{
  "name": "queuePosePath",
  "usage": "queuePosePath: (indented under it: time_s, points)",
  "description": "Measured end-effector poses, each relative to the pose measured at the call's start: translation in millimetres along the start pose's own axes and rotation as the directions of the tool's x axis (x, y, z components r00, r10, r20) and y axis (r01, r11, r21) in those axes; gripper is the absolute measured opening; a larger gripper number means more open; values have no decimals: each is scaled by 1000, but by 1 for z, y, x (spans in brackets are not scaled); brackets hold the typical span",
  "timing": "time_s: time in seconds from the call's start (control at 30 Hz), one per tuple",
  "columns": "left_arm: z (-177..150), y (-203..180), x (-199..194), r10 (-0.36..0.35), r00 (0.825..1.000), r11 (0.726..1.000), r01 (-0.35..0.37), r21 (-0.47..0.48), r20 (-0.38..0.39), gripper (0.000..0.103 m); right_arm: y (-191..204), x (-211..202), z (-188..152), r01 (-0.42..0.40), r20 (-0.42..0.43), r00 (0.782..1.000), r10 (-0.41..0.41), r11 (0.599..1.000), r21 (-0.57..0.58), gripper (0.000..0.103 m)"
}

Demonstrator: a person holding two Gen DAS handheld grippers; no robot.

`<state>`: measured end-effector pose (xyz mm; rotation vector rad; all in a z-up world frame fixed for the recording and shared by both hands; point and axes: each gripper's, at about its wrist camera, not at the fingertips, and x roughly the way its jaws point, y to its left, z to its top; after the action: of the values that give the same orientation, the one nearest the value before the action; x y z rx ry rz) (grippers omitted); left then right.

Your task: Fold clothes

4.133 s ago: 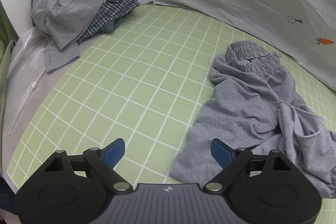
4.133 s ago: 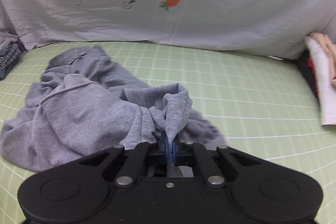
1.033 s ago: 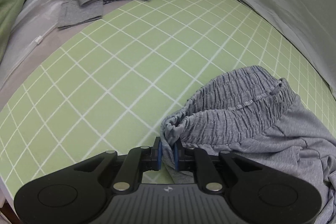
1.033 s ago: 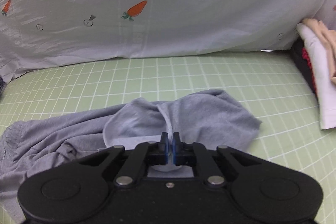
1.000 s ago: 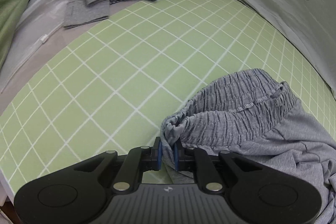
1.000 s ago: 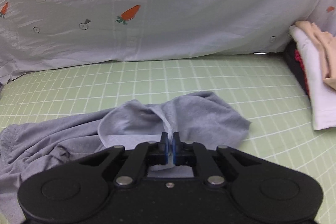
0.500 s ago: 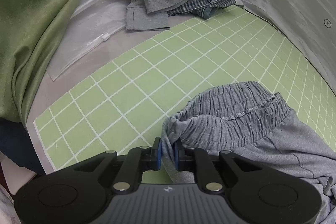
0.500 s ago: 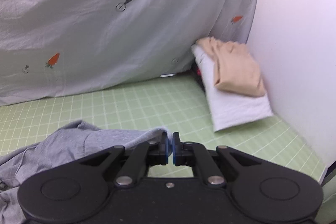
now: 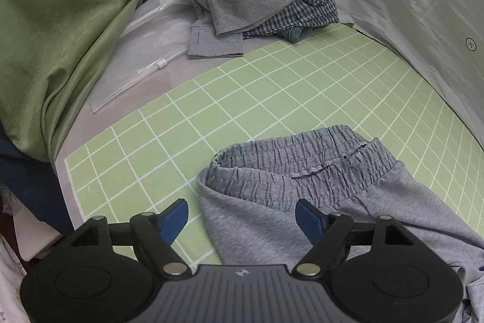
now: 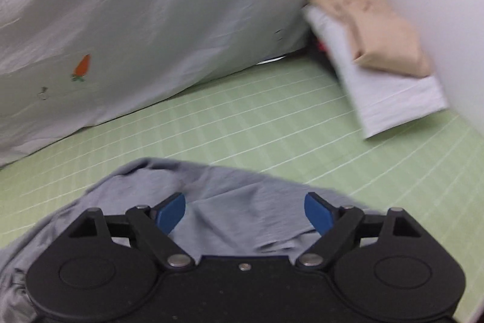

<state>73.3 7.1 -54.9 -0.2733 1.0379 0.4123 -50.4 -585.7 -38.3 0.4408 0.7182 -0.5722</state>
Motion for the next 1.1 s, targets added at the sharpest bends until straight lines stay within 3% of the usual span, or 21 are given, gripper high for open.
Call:
queuePosePath:
  time_s: [0.1,0.17,0.2,0.3,0.33,0.4,0.47,0.57,0.7,0.77,0.87,0.9,0.93,1.0,1.03,1.1]
  points:
    - [6,-12,6,1,1000,1000,0,22,-16,80,30,47,-3,-124,-104,987,126,992,25,87]
    - [8,-21,9,8,1000,999,-7,35,-30,80,53,73,-8,-128,-173,977,128,992,11,83]
    - [9,-25,9,4,1000,999,-2,49,-31,80,62,79,-11,-122,-189,975,118,992,-11,75]
    - [9,-40,9,-13,999,996,16,92,-32,80,76,78,-17,-135,-181,977,116,986,-98,18]
    - [8,-45,9,-21,999,994,25,108,-33,80,78,71,-18,-148,-168,978,126,981,-125,5]
    - [4,-54,5,-48,998,988,53,146,-34,80,79,48,-18,-181,-142,977,160,972,-153,4]
    - [-2,-64,0,-72,997,978,78,192,-38,80,76,15,-15,-212,-104,975,197,964,-162,4]
    - [-15,-78,-10,-104,994,957,112,267,-45,80,69,-44,-15,-177,-8,984,180,962,-207,4]
    - [-35,-87,-21,-137,989,930,148,337,-55,80,30,-78,-30,-33,17,999,37,978,-206,3]
    - [-44,-86,-26,-147,987,923,160,350,-66,80,7,-68,-45,54,-72,995,-72,973,-224,3]
    - [-52,-83,-29,-151,986,916,169,364,-77,80,-12,-54,-71,103,-196,967,-161,955,-279,6]
    - [-52,-81,-30,-151,986,915,168,366,-75,80,-15,-56,-74,106,-198,967,-161,959,-263,16]
    - [-52,-79,-30,-151,986,915,167,367,-73,80,-14,-58,-74,108,-183,971,-155,964,-244,40]
    - [-48,-76,-29,-146,987,921,160,355,-66,80,-8,-63,-70,114,-117,983,-143,967,-229,69]
    - [-44,-75,-27,-143,988,925,157,347,-65,80,-3,-63,-67,114,-80,988,-136,967,-227,77]
    - [-37,-73,-24,-138,989,932,150,331,-62,80,8,-57,-53,98,-38,993,-108,972,-212,81]
